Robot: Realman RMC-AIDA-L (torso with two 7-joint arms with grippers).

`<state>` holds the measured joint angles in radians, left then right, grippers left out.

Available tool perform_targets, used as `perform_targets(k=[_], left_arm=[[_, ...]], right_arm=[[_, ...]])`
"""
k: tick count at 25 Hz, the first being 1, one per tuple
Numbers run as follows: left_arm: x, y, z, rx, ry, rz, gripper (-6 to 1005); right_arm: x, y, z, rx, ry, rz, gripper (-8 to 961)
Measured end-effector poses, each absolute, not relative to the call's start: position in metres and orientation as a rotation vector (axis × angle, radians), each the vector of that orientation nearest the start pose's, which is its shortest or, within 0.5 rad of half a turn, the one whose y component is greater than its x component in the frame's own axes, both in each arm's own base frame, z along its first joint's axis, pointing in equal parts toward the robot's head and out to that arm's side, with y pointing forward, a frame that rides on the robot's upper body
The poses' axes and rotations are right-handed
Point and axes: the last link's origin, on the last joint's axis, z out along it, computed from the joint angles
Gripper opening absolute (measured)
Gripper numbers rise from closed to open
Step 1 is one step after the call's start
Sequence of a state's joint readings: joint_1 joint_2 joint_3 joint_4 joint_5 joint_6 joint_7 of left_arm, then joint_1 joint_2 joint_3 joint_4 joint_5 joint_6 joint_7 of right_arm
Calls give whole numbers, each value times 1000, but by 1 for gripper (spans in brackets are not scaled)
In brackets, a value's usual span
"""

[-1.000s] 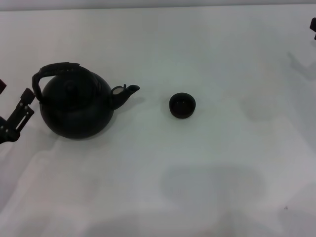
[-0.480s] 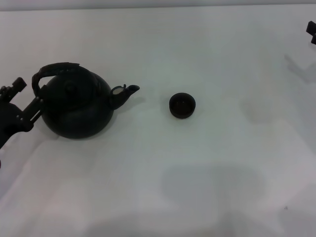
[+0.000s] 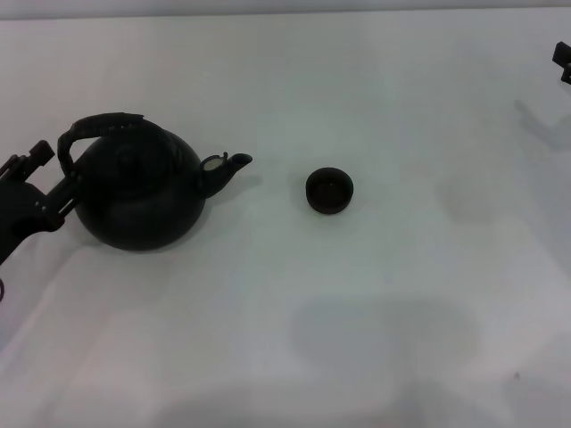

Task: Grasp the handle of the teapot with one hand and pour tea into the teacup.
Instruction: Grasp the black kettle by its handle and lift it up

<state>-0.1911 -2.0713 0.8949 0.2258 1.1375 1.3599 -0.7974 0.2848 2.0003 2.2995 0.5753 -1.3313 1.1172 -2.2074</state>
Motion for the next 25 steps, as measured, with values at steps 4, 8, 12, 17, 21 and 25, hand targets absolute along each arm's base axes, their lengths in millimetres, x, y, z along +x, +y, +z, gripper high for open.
perform_targets(k=[4, 8, 12, 17, 21, 25], left_arm=[[-366, 241, -12, -1917, -811, -878, 711], [-366, 243, -10, -1898, -809, -884, 686], [-366, 246, -7, -1869, -812, -898, 654], [-366, 247, -6, -1868, -807, -891, 613], [-366, 248, -5, -1865, -805, -889, 580], [-367, 253, -3, -1851, -807, -884, 398]], right_arm=[[358, 328, 65, -2010, 533, 568, 870], [359, 327, 63, -2010, 543, 568, 870], [363, 326, 61, -2008, 554, 552, 870], [364, 325, 60, -2008, 558, 547, 870], [364, 325, 59, -2008, 559, 547, 869], [364, 324, 58, -2011, 565, 553, 869]])
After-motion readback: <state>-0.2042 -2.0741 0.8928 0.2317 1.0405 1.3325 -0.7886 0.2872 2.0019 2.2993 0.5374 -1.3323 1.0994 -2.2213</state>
